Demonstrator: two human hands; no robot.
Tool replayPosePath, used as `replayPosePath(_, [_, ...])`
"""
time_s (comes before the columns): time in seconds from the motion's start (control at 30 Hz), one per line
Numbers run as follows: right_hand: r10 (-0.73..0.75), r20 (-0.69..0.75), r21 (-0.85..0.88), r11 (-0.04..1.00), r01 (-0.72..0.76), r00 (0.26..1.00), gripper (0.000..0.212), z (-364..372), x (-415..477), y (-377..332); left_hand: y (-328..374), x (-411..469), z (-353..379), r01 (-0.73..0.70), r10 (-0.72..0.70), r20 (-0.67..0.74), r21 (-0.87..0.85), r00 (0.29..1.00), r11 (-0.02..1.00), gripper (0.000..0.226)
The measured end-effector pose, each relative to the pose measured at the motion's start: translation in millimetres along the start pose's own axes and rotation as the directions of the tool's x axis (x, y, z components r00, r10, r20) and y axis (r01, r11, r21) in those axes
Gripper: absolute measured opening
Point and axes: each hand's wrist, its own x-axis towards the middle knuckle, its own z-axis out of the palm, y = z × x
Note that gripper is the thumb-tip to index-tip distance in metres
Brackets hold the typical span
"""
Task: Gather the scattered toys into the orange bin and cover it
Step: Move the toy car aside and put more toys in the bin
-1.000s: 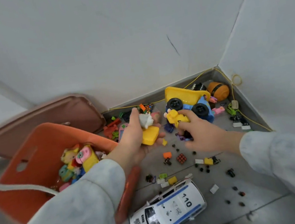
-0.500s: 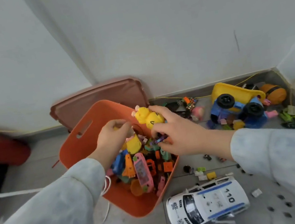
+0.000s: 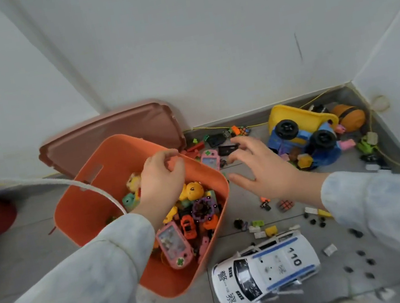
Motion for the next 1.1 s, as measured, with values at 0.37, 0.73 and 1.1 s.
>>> replayPosePath(0.37, [0.235, 0.181, -0.154, 0.966, -0.208, 0.955, 0.070, -0.8, -81.8, 86.6, 75.0, -42.0, 111.3, -0.645, 0.622, 0.274, -0.007, 0.734, 0.764, 0.031])
replayPosePath(0.73, [0.448, 0.416, -0.282, 0.891, -0.356, 0.792, 0.096, 15.1, -160.6, 149.6, 22.1, -55.0, 201.5, -0.184, -0.170, 0.620, 0.464, 0.766, 0.866, 0.066])
replayPosePath(1.1, [0.298, 0.554, -0.298, 0.943, -0.150, 0.777, 0.130, 49.4, -222.5, 182.8, -19.1, -80.5, 247.4, 0.020, -0.158, 0.511, 0.265, 0.845, 0.964, 0.083])
